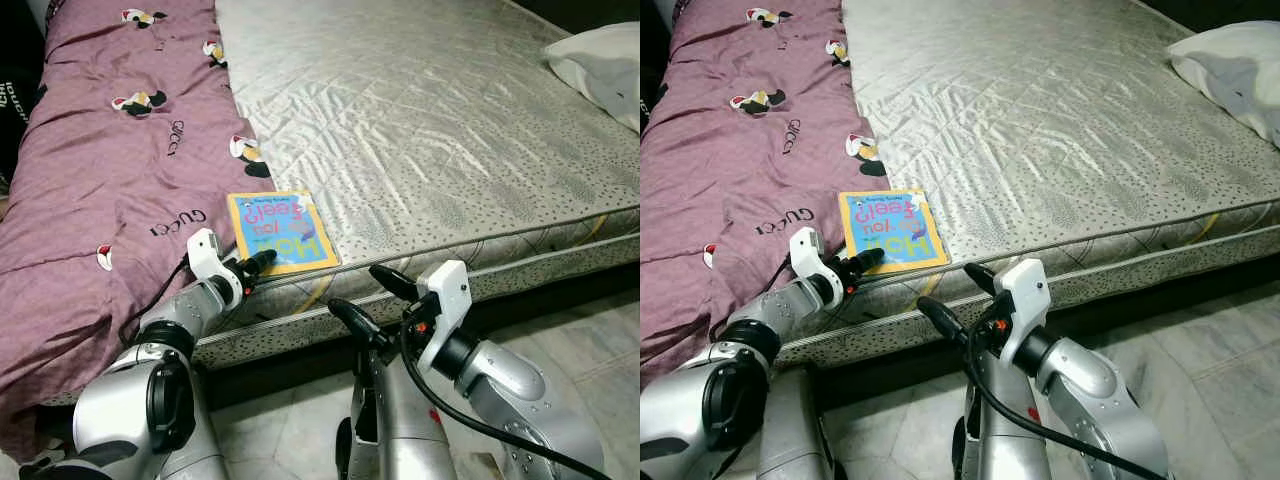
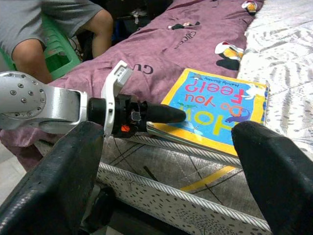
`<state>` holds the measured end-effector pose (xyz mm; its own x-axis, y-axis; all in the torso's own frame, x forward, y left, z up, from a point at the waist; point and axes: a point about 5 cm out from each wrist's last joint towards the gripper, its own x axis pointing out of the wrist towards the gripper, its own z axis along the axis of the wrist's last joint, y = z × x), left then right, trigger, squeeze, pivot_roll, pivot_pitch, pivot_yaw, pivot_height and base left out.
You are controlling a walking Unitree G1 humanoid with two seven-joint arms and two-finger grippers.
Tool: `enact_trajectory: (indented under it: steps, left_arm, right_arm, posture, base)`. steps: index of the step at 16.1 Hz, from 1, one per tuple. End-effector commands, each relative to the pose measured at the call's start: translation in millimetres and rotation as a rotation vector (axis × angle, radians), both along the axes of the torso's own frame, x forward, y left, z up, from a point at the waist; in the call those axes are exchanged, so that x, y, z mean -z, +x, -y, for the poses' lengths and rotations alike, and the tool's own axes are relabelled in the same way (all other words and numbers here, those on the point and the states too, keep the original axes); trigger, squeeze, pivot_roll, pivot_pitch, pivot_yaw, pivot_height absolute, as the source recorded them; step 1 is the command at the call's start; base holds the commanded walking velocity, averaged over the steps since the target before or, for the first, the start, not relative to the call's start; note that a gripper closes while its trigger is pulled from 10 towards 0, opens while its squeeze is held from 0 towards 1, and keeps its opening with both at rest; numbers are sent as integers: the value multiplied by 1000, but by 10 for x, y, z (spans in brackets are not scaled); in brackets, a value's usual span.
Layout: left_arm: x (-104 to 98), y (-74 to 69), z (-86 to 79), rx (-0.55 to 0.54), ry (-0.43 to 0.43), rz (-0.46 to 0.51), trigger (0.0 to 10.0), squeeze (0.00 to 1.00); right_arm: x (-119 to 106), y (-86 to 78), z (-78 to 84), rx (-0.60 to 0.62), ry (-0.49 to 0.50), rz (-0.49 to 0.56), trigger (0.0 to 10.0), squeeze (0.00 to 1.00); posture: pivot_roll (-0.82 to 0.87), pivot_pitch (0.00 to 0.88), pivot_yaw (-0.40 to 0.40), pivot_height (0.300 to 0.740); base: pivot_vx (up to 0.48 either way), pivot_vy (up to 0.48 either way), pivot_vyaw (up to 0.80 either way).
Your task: Clean up the room
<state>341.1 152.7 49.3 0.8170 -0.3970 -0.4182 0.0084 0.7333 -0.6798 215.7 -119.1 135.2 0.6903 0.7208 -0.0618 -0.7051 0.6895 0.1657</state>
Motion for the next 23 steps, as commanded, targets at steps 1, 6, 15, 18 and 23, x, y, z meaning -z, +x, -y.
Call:
enact_trajectory:
  steps: [1,6,15,18,23]
  left_arm:
    - [-33,26,37,3,-23,0,0,0]
    - [-44,38,32,-32,-59,4,0,0]
    - [-76,70,-22,-98,-80,18,0,0]
    - [-256,181,53,-29,6,166,0,0]
    - [-1128,441,122,60,231,716,0,0]
  right_arm:
    - [-27,6,-20,-21,6,-1,10000,0]
    - [-38,59,23,18,-21,38,10000,0]
    - [-25,265,207,229,-104,131,10000,0]
    - [-10,295,192,258,-114,150,10000,0]
    - [5,363,-68,203,-93,188,10000,0]
  posture:
    - [-204,5,-36,468]
    - [-207,2,-41,468]
    - [-198,0,-35,468]
    - [-182,0,-35,468]
    - [-103,0,-30,468]
  base:
    - [0,0,0]
    - [0,0,0]
    - [0,0,0]
    - [0,0,0]
    - [0,0,0]
